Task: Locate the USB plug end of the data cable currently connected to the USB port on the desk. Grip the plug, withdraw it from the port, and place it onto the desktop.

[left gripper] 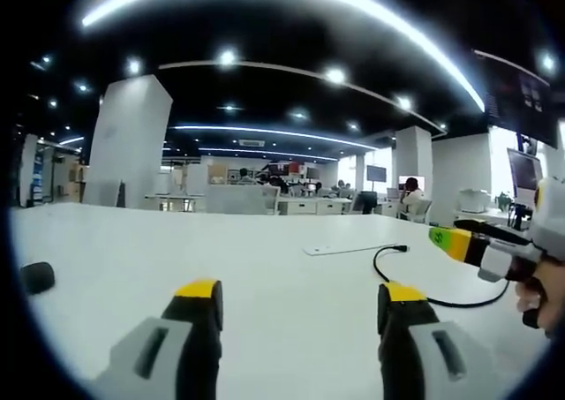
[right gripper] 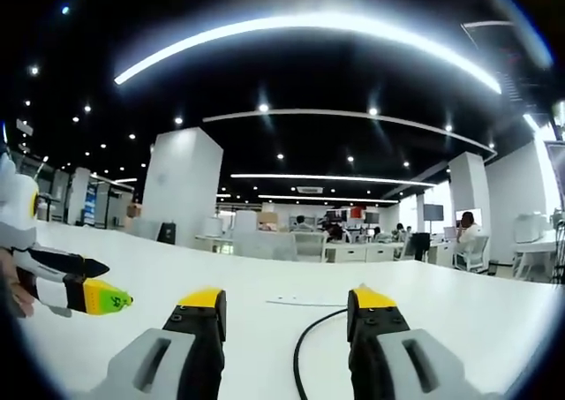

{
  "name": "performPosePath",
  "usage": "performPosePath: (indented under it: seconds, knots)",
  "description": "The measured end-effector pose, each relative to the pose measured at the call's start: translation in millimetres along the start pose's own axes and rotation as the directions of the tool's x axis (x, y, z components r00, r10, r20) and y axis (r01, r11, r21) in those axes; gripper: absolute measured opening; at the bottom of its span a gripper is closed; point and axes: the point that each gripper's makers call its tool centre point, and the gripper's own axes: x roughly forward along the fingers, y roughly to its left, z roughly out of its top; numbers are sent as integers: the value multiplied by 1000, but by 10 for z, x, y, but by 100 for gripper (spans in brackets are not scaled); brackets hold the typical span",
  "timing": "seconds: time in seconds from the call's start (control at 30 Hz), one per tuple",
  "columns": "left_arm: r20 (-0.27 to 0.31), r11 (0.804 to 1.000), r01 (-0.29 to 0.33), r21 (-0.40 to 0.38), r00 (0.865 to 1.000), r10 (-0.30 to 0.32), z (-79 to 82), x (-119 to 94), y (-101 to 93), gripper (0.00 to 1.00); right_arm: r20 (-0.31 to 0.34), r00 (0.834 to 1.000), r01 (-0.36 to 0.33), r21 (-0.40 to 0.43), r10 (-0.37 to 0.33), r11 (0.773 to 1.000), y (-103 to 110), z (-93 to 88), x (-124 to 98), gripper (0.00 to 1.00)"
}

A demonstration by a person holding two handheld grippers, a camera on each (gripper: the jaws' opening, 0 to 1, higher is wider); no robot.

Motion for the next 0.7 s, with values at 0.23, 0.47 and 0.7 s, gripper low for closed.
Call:
performPosePath:
  seconds: [0.23,0.47,0.7]
  knots:
    - [-6,1000,14,8,1000,-14,-5,4,-46,71,-9,1000,-6,22,6,1000,-8,-34,14,56]
    - [-2,1000,8,3,1000,-8,6,5,-23,71,-4,1000,-4,11,4,1000,-4,-19,11,56]
    - [0,1000,6,8,1000,-6,10,9,-21,71,-2,1000,-5,17,5,1000,-6,-16,12,56]
